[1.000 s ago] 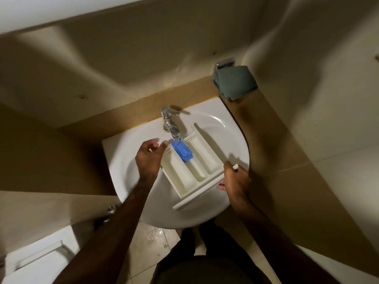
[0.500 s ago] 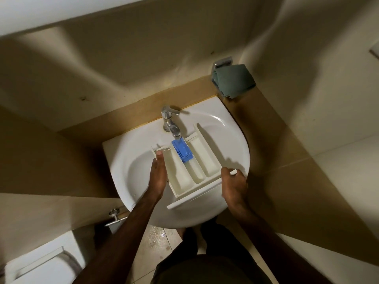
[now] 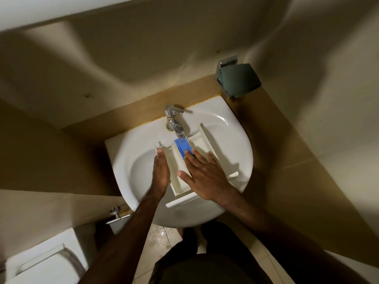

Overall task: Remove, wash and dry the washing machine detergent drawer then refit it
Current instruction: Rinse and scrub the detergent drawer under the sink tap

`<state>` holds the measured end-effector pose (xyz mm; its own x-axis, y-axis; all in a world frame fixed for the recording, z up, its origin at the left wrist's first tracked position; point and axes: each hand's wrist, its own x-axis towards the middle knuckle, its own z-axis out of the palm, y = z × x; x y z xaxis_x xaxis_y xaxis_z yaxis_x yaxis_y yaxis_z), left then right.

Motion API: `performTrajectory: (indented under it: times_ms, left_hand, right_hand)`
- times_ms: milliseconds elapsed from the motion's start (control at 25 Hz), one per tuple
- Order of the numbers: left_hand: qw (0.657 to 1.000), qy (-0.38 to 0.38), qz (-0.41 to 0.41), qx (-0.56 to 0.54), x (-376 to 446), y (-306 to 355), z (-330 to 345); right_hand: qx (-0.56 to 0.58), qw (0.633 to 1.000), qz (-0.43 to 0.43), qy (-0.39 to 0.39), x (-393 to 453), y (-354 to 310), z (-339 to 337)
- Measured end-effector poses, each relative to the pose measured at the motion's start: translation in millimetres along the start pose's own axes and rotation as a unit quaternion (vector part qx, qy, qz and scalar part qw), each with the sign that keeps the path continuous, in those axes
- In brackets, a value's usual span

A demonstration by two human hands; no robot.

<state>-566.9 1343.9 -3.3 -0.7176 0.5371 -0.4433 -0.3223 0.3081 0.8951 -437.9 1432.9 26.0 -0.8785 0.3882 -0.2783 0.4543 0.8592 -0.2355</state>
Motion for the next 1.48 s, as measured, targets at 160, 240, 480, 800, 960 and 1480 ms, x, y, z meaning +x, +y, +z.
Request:
performTrajectory:
  times_ms: [160, 240, 480, 800, 960, 1480]
  left_hand:
    - [1.0, -0.018, 0.014, -0.001, 0, -3, -1]
    - [1.0, -0.019, 0.015, -0.005, 1, -4, -2]
    - [1.0, -0.011, 0.014, -0.003, 2, -4, -2]
    - [1.0, 0.015, 0.004, -0.017, -2, -6, 1]
    - [0.999, 0.019, -0.003, -0.026, -3, -7, 3]
    - [0.999, 0.02, -0.028, -0.015, 5, -16, -2]
  right_hand:
    - [0.024, 0.999, 0.035, -0.029, 12, -1, -5]
    - [0.03, 0.998, 0.051, -0.028, 20, -5, -5]
    - [0.021, 0.998, 0.022, -0.059, 3, 0, -10]
    - [0.051, 0.995, 0.039, -0.082, -20, -14, -7]
    - [0.04, 0.993, 0.096, -0.051, -32, -27, -9]
    - [0.16, 0.96, 0.227, -0.043, 9, -59, -17]
